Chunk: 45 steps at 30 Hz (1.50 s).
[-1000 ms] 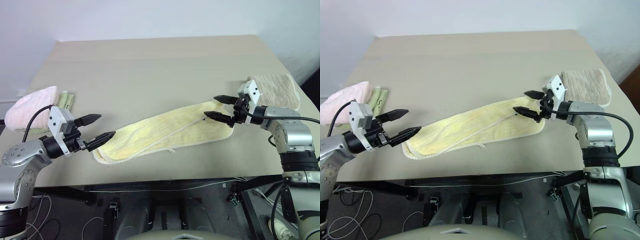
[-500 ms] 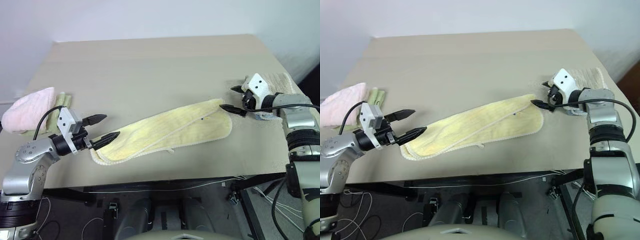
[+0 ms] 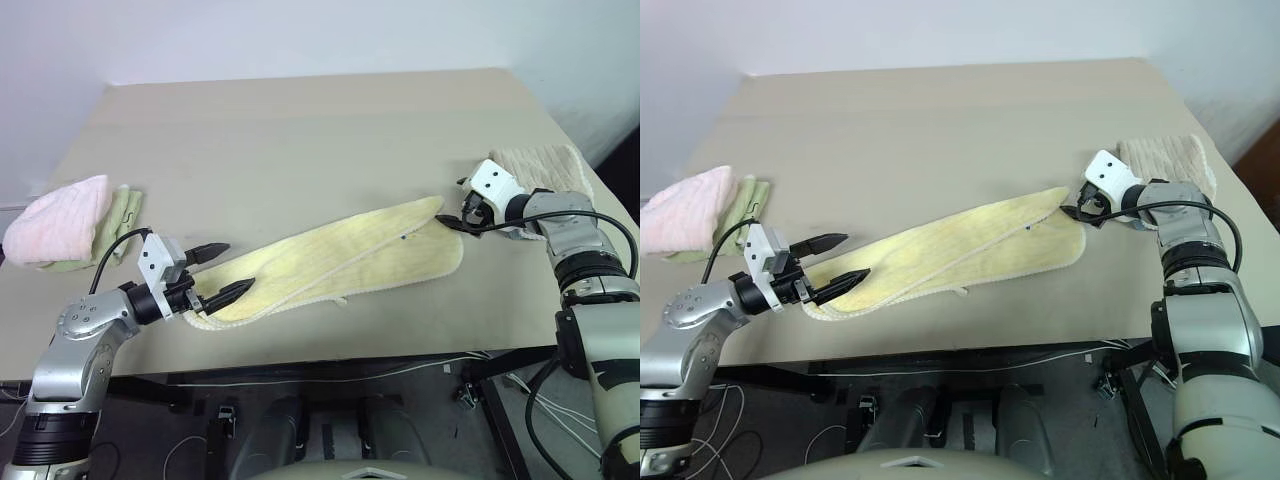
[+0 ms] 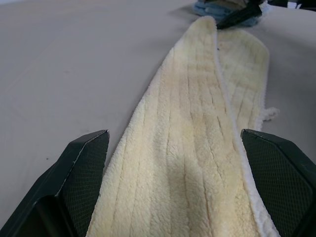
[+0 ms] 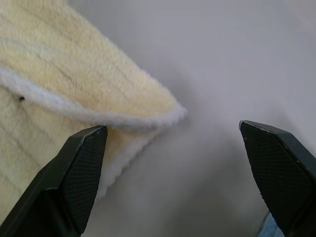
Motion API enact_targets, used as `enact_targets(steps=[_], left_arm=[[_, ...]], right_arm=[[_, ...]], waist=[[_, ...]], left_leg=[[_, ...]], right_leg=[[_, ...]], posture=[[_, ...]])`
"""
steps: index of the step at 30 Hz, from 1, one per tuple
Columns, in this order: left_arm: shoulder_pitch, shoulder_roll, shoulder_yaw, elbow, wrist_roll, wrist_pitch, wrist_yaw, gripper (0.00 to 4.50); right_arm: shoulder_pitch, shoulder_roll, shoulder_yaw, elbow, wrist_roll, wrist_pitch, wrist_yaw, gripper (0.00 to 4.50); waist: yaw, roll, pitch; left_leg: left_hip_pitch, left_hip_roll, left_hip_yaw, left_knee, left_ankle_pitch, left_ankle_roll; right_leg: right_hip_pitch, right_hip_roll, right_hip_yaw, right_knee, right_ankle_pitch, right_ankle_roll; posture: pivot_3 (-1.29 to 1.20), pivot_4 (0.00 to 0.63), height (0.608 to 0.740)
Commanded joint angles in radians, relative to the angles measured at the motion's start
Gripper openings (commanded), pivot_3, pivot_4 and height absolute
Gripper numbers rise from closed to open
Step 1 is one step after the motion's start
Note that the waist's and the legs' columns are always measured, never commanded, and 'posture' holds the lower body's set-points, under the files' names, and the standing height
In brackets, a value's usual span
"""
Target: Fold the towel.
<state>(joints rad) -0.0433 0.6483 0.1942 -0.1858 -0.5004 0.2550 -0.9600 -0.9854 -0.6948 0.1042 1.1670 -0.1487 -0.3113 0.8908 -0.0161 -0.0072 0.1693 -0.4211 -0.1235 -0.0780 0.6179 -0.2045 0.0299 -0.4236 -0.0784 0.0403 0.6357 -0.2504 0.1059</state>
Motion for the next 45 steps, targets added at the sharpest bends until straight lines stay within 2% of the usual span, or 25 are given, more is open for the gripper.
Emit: enact_targets(steps=[1,8,17,21,25,36,41,45], left_arm=[[-0.009,0.011,0.013,-0.039,-0.011,-0.004,0.001,4.48],[-0.01,0.015,0.006,-0.089,-0.012,0.031,0.026,4.48],[-0.057,0.02,0.006,-0.105,-0.023,0.086,0.048,4.48],[-0.042,0.012,0.011,-0.134,-0.043,0.105,0.057,4.48],[-0.026,0.014,0.025,-0.159,-0.084,0.134,0.051,4.5],[0.01,0.008,0.003,-0.157,-0.057,0.094,0.04,4.5],[-0.005,0.024,0.018,-0.114,-0.057,0.081,0.017,4.5],[0.005,0.031,0.031,-0.113,-0.061,0.072,0.006,4.5]], right_arm=[[-0.033,0.007,-0.013,-0.014,0.006,-0.024,-0.003,4.5],[-0.03,-0.003,0.038,-0.011,-0.059,-0.06,-0.006,4.5],[-0.083,0.02,0.114,0.045,-0.165,-0.111,-0.108,4.5],[-0.1,0.03,0.099,0.063,-0.148,-0.121,-0.11,4.5],[-0.101,0.033,0.099,0.069,-0.147,-0.157,-0.101,3.69],[-0.116,0.027,0.079,0.069,-0.115,-0.21,-0.012,0.02],[-0.13,0.018,0.063,0.06,-0.096,-0.203,0.059,0.02],[-0.176,0.025,-0.001,0.027,-0.015,-0.117,0.124,0.02]], waist=[[-0.001,0.0,0.0],[-0.002,0.0,0.0],[-0.003,0.0,0.0],[-0.003,0.0,0.0],[-0.003,0.0,0.0],[-0.002,0.0,0.0],[-0.003,0.0,0.0],[-0.007,0.001,0.001]], left_leg=[[0.0,0.0,0.0,0.0,0.0,0.0],[0.0,0.0,0.0,0.0,0.0,0.0],[0.001,0.0,0.0,0.0,0.001,-0.001],[0.002,0.0,0.0,0.0,0.002,-0.002],[0.002,0.0,0.0,0.0,0.002,-0.001],[0.002,0.0,0.0,0.0,0.002,-0.001],[0.003,0.0,0.0,0.0,0.002,-0.001],[0.003,0.0,0.0,0.0,0.002,-0.001]], right_leg=[[0.0,0.0,0.0,0.0,0.0,0.0],[0.0,0.0,0.0,0.0,0.0,0.0],[0.0,0.0,0.0,0.002,0.0,0.0],[0.0,0.001,0.0,0.002,0.0,0.0],[0.0,0.001,0.0,0.002,0.0,0.0],[0.001,0.001,0.0,0.003,0.0,0.0],[0.001,0.001,0.0,0.003,0.0,0.0],[0.001,0.001,0.001,0.003,0.0,0.0]], posture=[[0.0,0.15,0.74],[0.0,0.15,0.74],[0.0,0.15,0.74],[0.0,0.15,0.74],[0.0,0.15,0.74],[0.0,0.15,0.74],[0.0,0.15,0.74],[0.0,0.15,0.74]])
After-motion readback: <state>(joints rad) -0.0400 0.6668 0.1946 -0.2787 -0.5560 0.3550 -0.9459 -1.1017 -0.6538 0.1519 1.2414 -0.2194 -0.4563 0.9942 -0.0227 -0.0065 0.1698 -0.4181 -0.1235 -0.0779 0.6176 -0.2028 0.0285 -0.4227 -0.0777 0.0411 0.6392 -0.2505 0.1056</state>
